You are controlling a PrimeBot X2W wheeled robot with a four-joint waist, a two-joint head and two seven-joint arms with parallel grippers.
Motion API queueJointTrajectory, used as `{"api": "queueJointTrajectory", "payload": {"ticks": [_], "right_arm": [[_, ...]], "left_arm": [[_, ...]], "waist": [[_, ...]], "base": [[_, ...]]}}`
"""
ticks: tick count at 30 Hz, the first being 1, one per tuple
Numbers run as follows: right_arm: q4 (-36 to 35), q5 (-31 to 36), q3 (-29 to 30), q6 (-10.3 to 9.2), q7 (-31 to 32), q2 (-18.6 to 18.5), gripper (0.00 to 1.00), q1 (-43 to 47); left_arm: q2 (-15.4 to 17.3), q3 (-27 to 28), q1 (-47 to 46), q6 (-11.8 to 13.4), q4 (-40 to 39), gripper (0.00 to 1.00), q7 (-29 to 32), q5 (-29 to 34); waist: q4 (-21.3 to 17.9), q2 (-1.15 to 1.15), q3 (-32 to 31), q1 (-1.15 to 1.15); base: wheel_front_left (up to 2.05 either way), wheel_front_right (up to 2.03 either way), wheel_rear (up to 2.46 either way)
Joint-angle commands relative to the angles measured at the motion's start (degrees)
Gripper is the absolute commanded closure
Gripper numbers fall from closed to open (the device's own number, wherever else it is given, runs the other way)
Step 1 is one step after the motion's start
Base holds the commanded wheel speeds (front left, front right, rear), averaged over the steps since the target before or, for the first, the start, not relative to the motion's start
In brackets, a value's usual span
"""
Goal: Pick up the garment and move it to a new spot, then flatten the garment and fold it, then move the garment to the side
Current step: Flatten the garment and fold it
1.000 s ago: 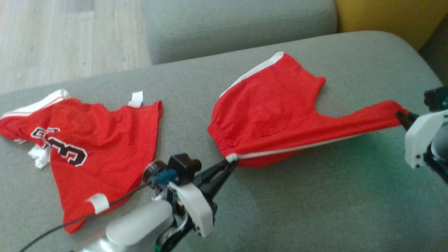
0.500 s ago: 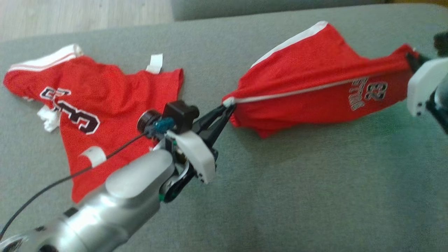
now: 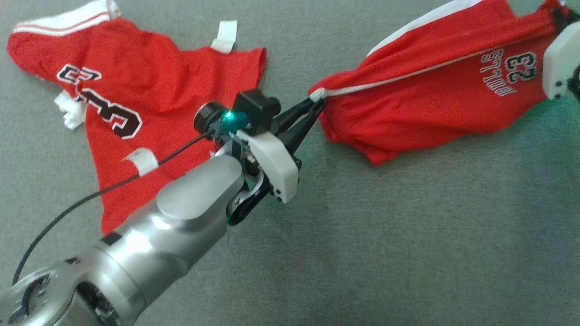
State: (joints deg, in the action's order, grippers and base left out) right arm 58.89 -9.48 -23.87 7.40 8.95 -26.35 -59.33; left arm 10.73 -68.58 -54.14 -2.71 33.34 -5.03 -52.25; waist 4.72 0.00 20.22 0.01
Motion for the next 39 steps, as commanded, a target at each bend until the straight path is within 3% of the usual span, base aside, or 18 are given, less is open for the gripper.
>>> {"api": "queueJointTrajectory", "payload": {"ticks": [1,14,15,16,17,18,29,32,39], "right_arm": [[-0.43,0.60,-0.29,0.09,-1.03,-0.17,1.00,-1.94],[8.81,3.77,0.50,0.09,-7.89,1.65,1.00,-9.47],[9.22,4.14,0.79,0.09,-8.94,1.59,0.04,-9.83],[9.82,4.09,1.14,0.09,-9.54,1.89,0.00,-9.97],[10.27,4.03,1.25,0.09,-10.13,2.28,0.00,-10.01],[10.63,3.88,1.40,0.09,-10.84,2.58,0.00,-10.06],[10.02,-0.98,4.93,0.09,-23.27,4.74,0.00,-6.21],[5.69,-3.28,5.98,0.09,-23.86,5.27,0.00,-3.06],[-11.78,-7.56,12.29,0.09,-23.93,6.15,0.00,10.26]], "left_arm": [[0.71,1.70,-3.33,-0.27,-0.23,1.00,0.01,0.69],[-3.34,0.24,-7.20,-1.95,5.67,1.00,-0.03,1.73],[-3.62,0.11,-7.26,-2.07,6.09,1.00,0.21,1.63],[-3.86,0.03,-7.35,-2.15,6.44,0.83,0.21,1.59],[-4.04,0.07,-7.42,-2.07,6.81,0.31,-0.08,1.61],[-4.18,0.11,-7.45,-1.93,7.18,0.00,-0.47,1.69],[-1.48,6.31,-5.74,1.86,10.22,0.00,-9.09,0.61],[0.44,10.32,-4.50,4.32,8.03,0.00,-9.88,2.24],[3.83,27.82,7.44,9.44,-7.24,0.00,-9.95,11.35]], "waist": [[1.27,0.00,1.83,-0.01],[4.02,0.00,5.55,-0.01],[4.12,0.00,5.65,-0.01],[4.19,0.00,5.69,-0.01],[4.20,0.00,5.67,-0.01],[4.14,0.00,5.58,-0.01],[0.58,0.00,-1.77,-0.01],[-0.64,0.00,-4.70,-0.01],[-3.46,0.00,-10.98,-0.01]], "base": [[0.00,0.00,0.00],[0.00,0.00,0.00],[0.00,0.00,0.00],[0.00,0.00,0.00],[0.00,0.00,0.00],[0.00,0.00,0.00],[0.00,0.00,0.00],[0.00,0.00,0.00],[0.00,0.00,0.00]]}}
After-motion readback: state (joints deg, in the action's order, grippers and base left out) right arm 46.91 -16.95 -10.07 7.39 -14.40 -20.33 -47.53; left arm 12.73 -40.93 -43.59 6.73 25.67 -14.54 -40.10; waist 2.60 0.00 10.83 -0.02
